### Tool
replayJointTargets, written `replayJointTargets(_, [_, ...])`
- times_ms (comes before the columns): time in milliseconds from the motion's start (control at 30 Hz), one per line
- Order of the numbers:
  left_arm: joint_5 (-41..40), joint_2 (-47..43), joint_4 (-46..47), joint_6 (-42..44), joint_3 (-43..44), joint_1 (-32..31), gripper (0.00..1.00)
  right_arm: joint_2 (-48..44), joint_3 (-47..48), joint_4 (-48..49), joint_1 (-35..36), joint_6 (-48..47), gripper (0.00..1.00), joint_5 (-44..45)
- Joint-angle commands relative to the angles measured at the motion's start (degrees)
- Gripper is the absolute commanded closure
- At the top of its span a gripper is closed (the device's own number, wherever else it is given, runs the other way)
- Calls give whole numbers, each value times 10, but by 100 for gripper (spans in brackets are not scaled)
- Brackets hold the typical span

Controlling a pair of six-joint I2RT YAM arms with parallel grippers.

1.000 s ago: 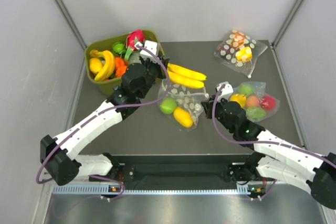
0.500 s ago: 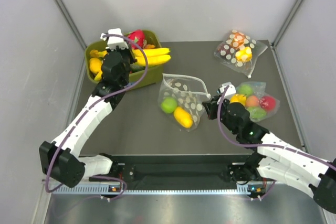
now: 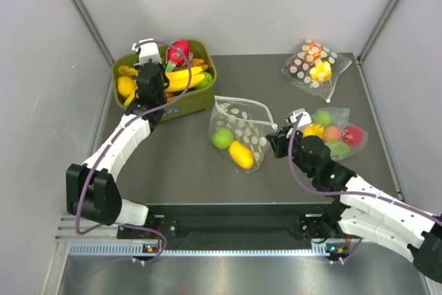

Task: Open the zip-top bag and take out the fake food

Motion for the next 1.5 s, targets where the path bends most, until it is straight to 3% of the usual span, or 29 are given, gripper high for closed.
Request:
replayJointTargets(0, [13, 24, 36, -4, 12, 5, 100, 4, 14, 10, -5, -7, 100, -1])
replayJointTargets(300, [9, 118, 14, 43, 133, 6, 100, 4, 18, -1, -5, -11, 100, 2])
replayJointTargets(767, [53, 37, 2, 58, 7, 6, 100, 26, 18, 5, -5, -12, 100, -2])
replayJointTargets(1267, [82, 83, -139, 47, 74, 11, 100, 35, 22, 1, -5, -9, 100, -5])
replayJointTargets(1333, [78, 89, -143, 41, 78, 15, 87, 33, 22, 0, -5, -10, 100, -6])
replayJointTargets(1367, [78, 99, -155, 38, 83, 16, 77, 34, 23, -1, -5, -10, 100, -6])
replayJointTargets(1400, [79, 104, -161, 35, 92, 16, 60, 36, 25, -2, -4, -9, 100, -6])
replayJointTargets(1467, [80, 110, -167, 31, 99, 16, 42, 37, 26, -3, -5, -9, 100, -6])
